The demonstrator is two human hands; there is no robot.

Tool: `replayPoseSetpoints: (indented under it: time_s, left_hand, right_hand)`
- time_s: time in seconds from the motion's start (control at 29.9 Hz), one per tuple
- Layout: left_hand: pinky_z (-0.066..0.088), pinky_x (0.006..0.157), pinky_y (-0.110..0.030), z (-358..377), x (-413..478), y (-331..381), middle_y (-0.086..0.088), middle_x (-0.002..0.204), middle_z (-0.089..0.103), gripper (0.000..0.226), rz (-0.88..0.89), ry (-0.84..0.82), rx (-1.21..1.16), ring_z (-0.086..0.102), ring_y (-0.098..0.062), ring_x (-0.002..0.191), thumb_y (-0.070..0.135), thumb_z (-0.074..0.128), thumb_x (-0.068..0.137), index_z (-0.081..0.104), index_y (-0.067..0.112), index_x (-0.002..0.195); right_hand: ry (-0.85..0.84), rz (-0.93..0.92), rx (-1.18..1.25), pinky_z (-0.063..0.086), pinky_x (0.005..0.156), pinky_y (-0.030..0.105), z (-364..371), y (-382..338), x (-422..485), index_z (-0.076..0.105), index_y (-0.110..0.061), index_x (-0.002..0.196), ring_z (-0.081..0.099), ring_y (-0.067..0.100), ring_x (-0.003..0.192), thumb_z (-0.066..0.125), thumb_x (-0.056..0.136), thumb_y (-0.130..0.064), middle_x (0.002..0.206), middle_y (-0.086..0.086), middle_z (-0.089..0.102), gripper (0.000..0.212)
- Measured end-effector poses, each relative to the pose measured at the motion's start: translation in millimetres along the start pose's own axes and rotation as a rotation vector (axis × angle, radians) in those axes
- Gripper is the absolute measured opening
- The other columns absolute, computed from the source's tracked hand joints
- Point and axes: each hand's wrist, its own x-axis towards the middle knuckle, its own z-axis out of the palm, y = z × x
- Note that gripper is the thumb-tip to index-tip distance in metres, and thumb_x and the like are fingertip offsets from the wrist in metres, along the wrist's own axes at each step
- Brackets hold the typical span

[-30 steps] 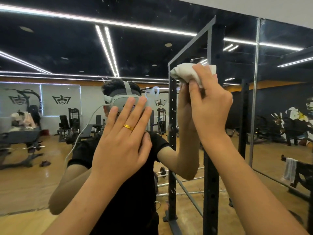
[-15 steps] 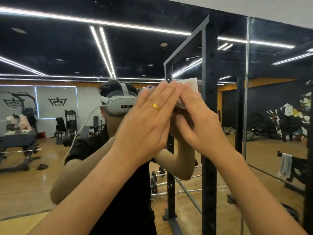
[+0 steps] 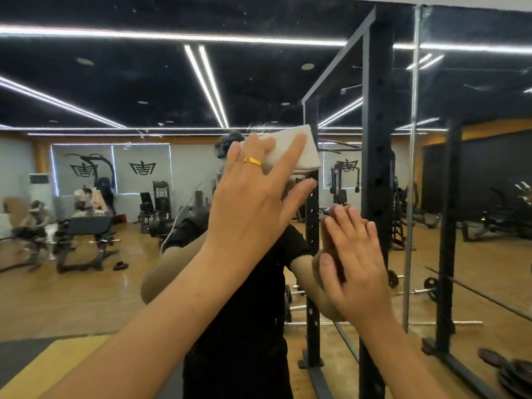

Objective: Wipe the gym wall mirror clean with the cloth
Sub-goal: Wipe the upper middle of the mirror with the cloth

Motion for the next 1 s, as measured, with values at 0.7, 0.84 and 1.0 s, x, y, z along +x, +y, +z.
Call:
replayPoseSetpoints:
  time_s: [0.7, 0.84, 1.0]
  left_hand:
    - [0.043, 0.111, -0.052, 33, -7, 8, -0.009, 0.153, 0.046, 0.041, -0.037, 0.164, -0.089, 0.039, -0.038, 0.145, 0.015, 0.064, 0.100, 0.059, 0.004, 0.140]
    - [0.049, 0.107, -0.058, 37, 8, 9, -0.012, 0.147, 0.057, 0.044, 0.005, 0.132, -0.148, 0.047, -0.037, 0.141, 0.000, 0.070, 0.094, 0.063, 0.006, 0.137]
    - [0.057, 0.092, -0.054, 37, 57, 22, -0.013, 0.145, 0.059, 0.044, 0.071, 0.098, -0.060, 0.051, -0.042, 0.137, -0.001, 0.070, 0.091, 0.067, 0.011, 0.133]
  right_hand:
    - [0.069, -0.033, -0.028, 0.012, 0.130, 0.041, 4, 3, -4, 0.042, -0.006, 0.154, 0.024, 0.026, 0.157, 0.047, 0.102, -0.019, 0.164, 0.013, 0.036, 0.054]
    - [0.086, -0.025, -0.022, 0.013, 0.129, 0.042, 5, 1, -5, 0.043, -0.006, 0.153, 0.024, 0.024, 0.157, 0.047, 0.102, -0.019, 0.163, 0.011, 0.036, 0.053]
    - [0.083, -0.029, -0.025, 0.013, 0.129, 0.041, 6, 4, -4, 0.044, -0.005, 0.152, 0.026, 0.025, 0.156, 0.046, 0.102, -0.021, 0.162, 0.012, 0.037, 0.052]
